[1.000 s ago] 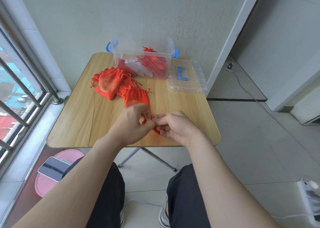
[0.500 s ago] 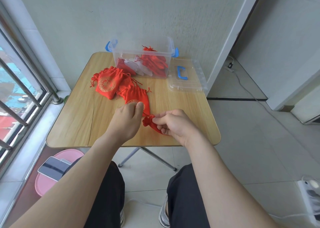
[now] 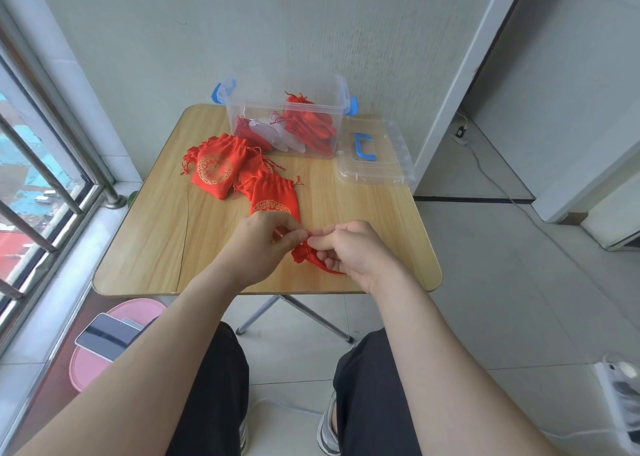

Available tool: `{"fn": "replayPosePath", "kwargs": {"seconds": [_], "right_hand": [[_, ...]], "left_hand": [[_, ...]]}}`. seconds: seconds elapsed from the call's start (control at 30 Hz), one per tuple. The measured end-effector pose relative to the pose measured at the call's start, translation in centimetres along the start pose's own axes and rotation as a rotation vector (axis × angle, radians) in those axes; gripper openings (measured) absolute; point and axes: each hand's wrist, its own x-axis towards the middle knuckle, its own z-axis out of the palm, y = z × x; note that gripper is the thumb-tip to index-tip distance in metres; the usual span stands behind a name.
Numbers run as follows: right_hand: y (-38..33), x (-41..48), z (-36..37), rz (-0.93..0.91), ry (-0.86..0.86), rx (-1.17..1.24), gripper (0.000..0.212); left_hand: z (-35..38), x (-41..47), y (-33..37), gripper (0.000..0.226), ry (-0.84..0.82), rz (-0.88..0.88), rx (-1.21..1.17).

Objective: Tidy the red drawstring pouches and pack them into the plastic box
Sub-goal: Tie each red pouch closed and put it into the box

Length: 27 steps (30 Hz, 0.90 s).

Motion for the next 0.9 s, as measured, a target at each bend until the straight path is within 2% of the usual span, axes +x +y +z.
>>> {"fn": "replayPosePath", "kwargs": {"seconds": [0.07,0.23,0.5,0.7,0.9], "right_hand": [[0.0,0.1,0.0,-0.001,0.016,0.002,0.014],[0.0,0.2,0.3,-0.005,0.016,0.019,0.016],[-0.2,-0.1,0.7,0.007,-0.058,0.114,0.019],[0.2,0.1,0.3,-0.054,-0.056,0.083,0.015],[-0.1,-0.2,0.8,-0.096,-0.018,-0.081,0.019]], "left_hand": [[0.1,0.1,-0.2,0.014,0.017,-0.007,-0.005],[0.6,-0.2,0.8,0.021,0.01,-0.105,-0.046],[1.6,0.5,1.3,0.032,0.036,-0.174,-0.135],[1.5,0.7,0.8,0.036,0.098,-0.205,-0.055],[1.1,0.4,0.5,0.037,0.117,-0.163,0.089]]}}
